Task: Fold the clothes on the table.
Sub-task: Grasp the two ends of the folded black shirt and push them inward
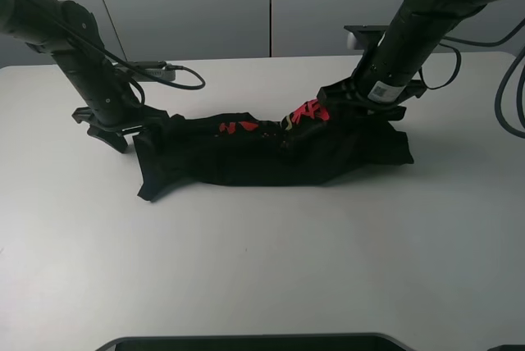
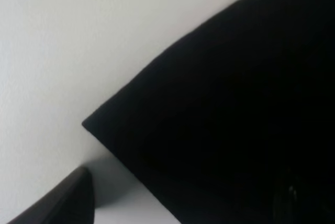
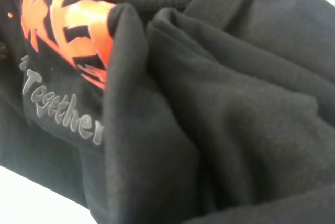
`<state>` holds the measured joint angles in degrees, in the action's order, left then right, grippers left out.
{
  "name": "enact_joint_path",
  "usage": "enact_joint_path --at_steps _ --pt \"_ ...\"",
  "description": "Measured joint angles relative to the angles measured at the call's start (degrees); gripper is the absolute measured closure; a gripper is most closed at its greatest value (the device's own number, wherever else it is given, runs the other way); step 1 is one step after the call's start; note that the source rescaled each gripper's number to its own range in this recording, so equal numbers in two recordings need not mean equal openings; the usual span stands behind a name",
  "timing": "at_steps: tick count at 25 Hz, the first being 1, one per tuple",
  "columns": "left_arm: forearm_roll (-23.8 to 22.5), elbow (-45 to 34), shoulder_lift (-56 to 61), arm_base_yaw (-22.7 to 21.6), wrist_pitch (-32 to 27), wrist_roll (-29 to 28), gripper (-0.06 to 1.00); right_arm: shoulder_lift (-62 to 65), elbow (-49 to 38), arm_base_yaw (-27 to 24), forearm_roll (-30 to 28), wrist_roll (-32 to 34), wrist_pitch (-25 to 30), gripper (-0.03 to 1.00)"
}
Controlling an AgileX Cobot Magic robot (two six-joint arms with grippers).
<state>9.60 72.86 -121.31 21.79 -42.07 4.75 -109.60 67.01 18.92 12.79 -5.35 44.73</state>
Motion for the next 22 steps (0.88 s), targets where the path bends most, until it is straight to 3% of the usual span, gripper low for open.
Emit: enact_joint_path --at_steps 4,6,11,18,22 --pt "-0.1 0.0 0.0 0.0 0.0 0.1 0.04 0.0 0.0 0.0 -0.8 2.0 -1.3 0.13" --pt "-0.2 0.0 0.0 0.0 0.0 0.1 0.04 0.0 0.0 0.0 -3.5 4.5 -1.5 0.0" --pt "-0.4 0.0 0.0 0.0 0.0 0.1 0.04 0.0 0.0 0.0 -16.3 15.7 1.6 -0.03" --pt "-0.6 0.0 0.0 0.0 -0.1 0.1 0.04 0.0 0.0 -0.5 -20.4 21.8 2.7 -0.03" --pt "-0.8 0.0 0.0 0.0 -0.1 0.3 0.04 0.0 0.0 -3.7 -20.8 22.9 2.6 -0.03"
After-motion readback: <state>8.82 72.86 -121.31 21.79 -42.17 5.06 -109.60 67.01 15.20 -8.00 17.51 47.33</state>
